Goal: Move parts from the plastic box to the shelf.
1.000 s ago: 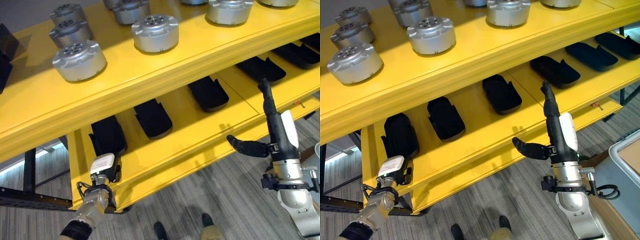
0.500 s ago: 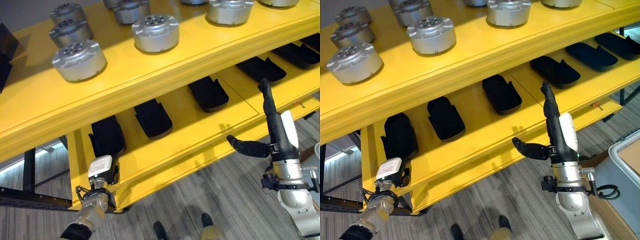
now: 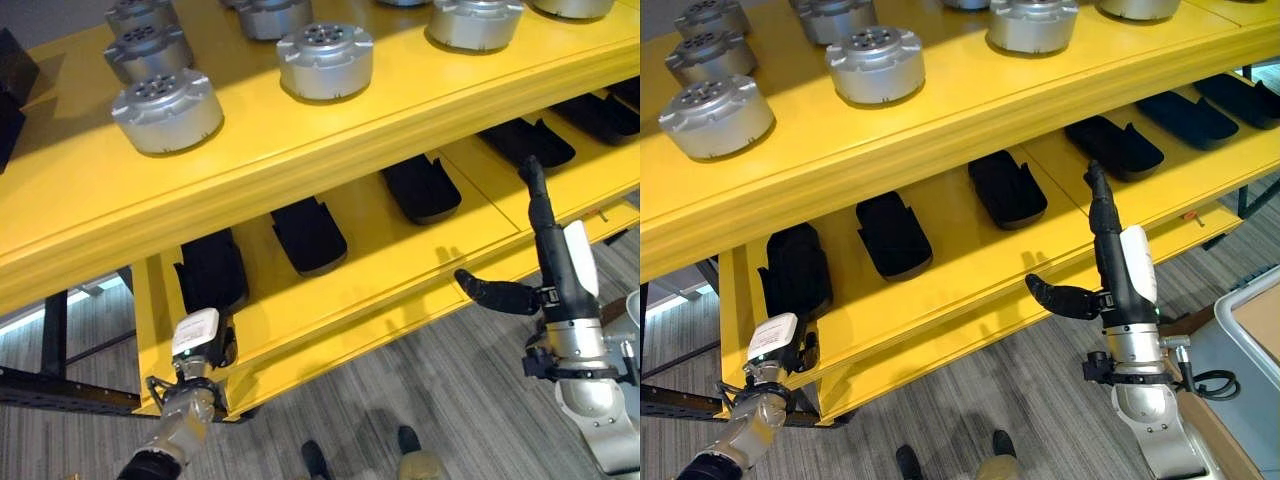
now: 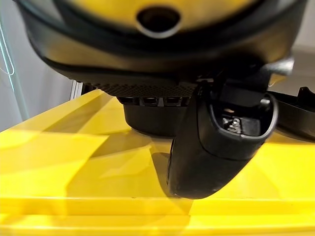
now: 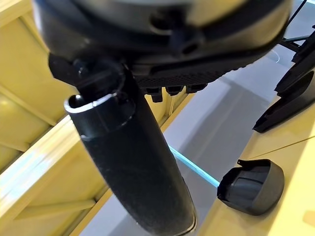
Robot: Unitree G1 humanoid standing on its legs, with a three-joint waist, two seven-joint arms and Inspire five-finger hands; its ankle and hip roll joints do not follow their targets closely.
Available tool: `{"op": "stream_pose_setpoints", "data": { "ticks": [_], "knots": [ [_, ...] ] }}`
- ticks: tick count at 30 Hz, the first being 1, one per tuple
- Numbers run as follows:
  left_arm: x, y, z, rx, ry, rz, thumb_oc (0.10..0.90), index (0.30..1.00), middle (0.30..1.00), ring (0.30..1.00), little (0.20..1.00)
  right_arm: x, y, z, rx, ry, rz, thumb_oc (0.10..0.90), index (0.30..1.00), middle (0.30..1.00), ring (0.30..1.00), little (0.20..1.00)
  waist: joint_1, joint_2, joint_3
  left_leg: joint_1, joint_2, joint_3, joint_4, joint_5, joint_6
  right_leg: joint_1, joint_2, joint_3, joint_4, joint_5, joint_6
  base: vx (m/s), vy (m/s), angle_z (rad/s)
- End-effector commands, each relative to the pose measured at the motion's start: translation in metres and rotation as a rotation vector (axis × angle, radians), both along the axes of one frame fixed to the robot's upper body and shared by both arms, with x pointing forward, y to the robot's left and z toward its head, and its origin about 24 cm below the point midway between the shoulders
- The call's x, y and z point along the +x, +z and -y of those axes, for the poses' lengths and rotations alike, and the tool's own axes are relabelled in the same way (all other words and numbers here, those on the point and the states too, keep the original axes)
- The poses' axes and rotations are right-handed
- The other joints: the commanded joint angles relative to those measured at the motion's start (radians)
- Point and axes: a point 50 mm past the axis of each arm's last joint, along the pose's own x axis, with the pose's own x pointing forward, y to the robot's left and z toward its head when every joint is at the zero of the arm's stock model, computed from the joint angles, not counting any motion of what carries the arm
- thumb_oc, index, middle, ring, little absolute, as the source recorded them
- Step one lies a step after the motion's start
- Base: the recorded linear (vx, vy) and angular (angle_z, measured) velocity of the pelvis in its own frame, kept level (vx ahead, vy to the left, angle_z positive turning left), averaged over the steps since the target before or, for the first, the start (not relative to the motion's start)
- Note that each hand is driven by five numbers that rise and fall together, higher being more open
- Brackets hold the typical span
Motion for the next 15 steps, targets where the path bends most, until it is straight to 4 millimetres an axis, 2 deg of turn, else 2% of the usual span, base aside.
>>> {"op": "stream_pose_setpoints", "data": {
  "ticks": [1, 15],
  "knots": [
    [0.011, 0.034, -0.042, 0.122, 0.095, 0.138, 0.9, 1.0, 1.0, 1.0, 1.0, -0.001, 0.049, 0.003, -0.006, 0.0, 0.301, 0.9, 1.0, 1.0, 1.0, 1.0, 0.044, -0.031, -0.023, 0.046, 0.036, -0.021, 0.048, -0.156, -0.009, -0.069, -0.02, -0.108, 0.105, -0.072, 0.007, 0.0, 0.0, 0.0],
    [0.014, 0.045, -0.034, 0.109, 0.06, 0.242, 0.9, 1.0, 1.0, 1.0, 1.0, -0.003, 0.047, 0.005, 0.003, -0.021, 0.3, 0.9, 1.0, 1.0, 1.0, 1.0, 0.049, -0.038, -0.021, 0.044, 0.039, -0.021, 0.051, -0.159, -0.01, -0.067, -0.02, -0.107, 0.1, -0.07, 0.007, 0.0, -0.002, 0.01]
  ]
}}
